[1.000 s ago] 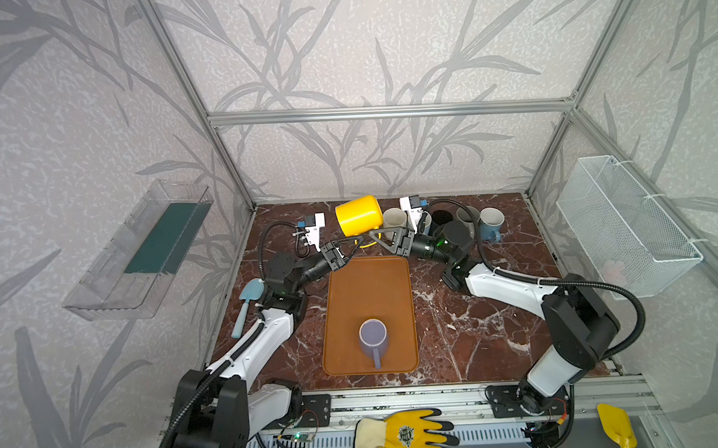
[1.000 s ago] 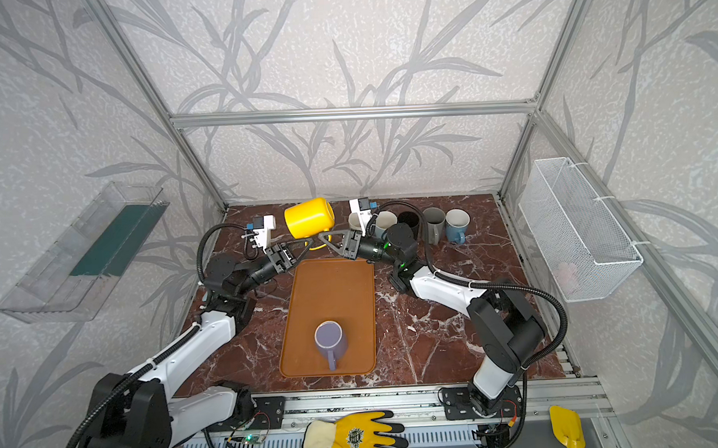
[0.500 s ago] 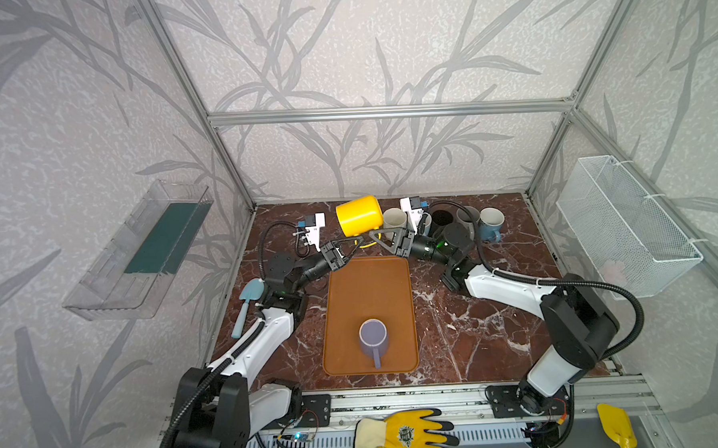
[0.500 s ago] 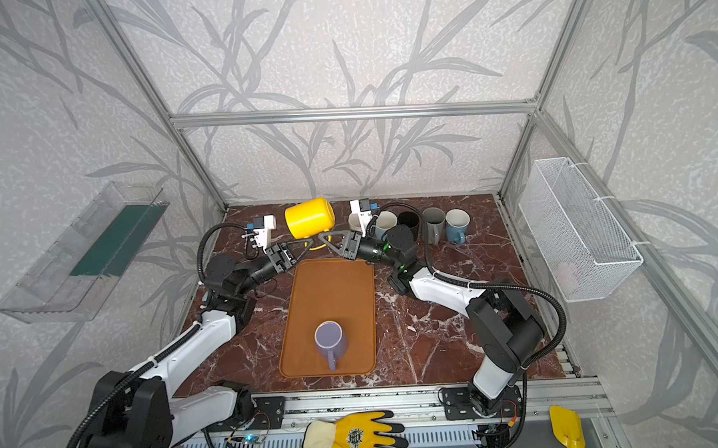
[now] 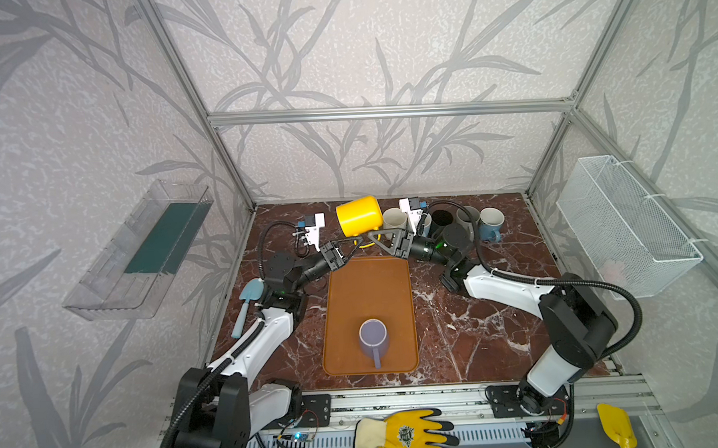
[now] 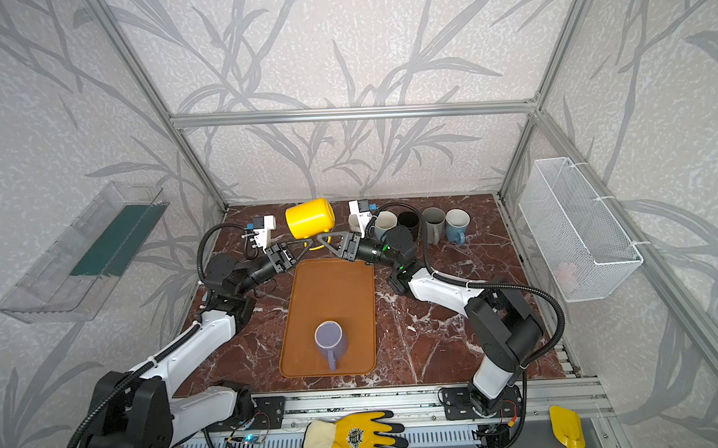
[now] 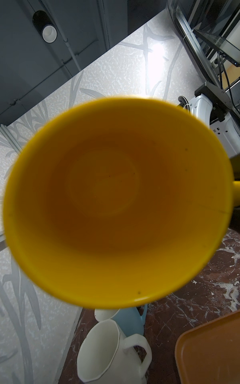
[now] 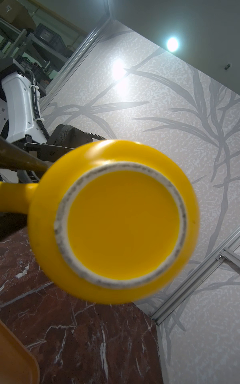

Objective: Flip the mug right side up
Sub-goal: 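Close the left gripper on the yellow mug's handle while the right gripper holds it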

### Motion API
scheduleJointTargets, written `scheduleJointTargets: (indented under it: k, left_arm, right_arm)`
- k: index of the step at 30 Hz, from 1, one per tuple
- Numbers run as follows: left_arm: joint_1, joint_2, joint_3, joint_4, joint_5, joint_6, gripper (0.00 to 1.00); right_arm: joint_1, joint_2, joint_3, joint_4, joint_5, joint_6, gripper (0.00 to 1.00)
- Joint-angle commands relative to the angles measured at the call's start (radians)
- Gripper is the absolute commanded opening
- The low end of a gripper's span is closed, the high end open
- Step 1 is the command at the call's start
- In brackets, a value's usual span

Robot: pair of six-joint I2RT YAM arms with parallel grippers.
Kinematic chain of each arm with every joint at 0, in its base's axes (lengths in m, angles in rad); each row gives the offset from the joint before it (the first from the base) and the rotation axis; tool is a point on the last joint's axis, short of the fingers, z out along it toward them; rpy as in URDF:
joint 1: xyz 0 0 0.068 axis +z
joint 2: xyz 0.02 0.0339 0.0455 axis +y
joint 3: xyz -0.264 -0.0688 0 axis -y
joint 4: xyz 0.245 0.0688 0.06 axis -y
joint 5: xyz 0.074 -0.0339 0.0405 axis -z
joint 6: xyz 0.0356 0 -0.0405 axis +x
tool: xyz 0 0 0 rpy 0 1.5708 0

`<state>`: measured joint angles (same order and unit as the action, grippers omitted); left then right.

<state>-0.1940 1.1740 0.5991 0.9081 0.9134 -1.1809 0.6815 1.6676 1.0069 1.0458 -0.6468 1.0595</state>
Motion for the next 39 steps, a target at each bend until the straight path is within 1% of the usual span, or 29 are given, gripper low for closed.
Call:
scheduleJointTargets:
  k: [1, 3, 8, 11, 15, 22, 36, 39]
  left_arm:
    - [0.004, -0.037, 0.011, 0.069, 0.006, -0.004, 0.0]
    - [0.005, -0.046, 0.01, 0.053, 0.003, 0.007, 0.0]
    - [0.005, -0.078, 0.011, -0.003, 0.002, 0.039, 0.0]
    - [0.005, -0.1, 0.012, -0.048, 0.0, 0.063, 0.0]
    - [0.005, -0.129, 0.017, -0.136, -0.011, 0.111, 0.0]
    - [0.005, -0.186, 0.046, -0.365, -0.049, 0.234, 0.0]
    - [0.005, -0.197, 0.07, -0.59, -0.13, 0.347, 0.0]
    - [0.005, -0.198, 0.079, -0.665, -0.157, 0.389, 0.0]
  right_arm:
    - [0.009, -0.013, -0.012, 0.049, -0.014, -0.04, 0.38]
    - [0.009, -0.016, -0.016, 0.047, -0.013, -0.041, 0.42]
    - [0.005, -0.023, -0.037, 0.037, -0.01, -0.05, 0.57]
    - [0.0, -0.034, -0.057, 0.036, -0.005, -0.053, 0.62]
    - [-0.008, -0.052, -0.078, 0.013, -0.001, -0.068, 0.64]
    - [-0.029, -0.092, -0.116, -0.042, 0.016, -0.091, 0.65]
    - [-0.059, -0.123, -0.152, -0.079, 0.057, -0.085, 0.65]
    - [-0.062, -0.127, -0.156, -0.078, 0.065, -0.082, 0.65]
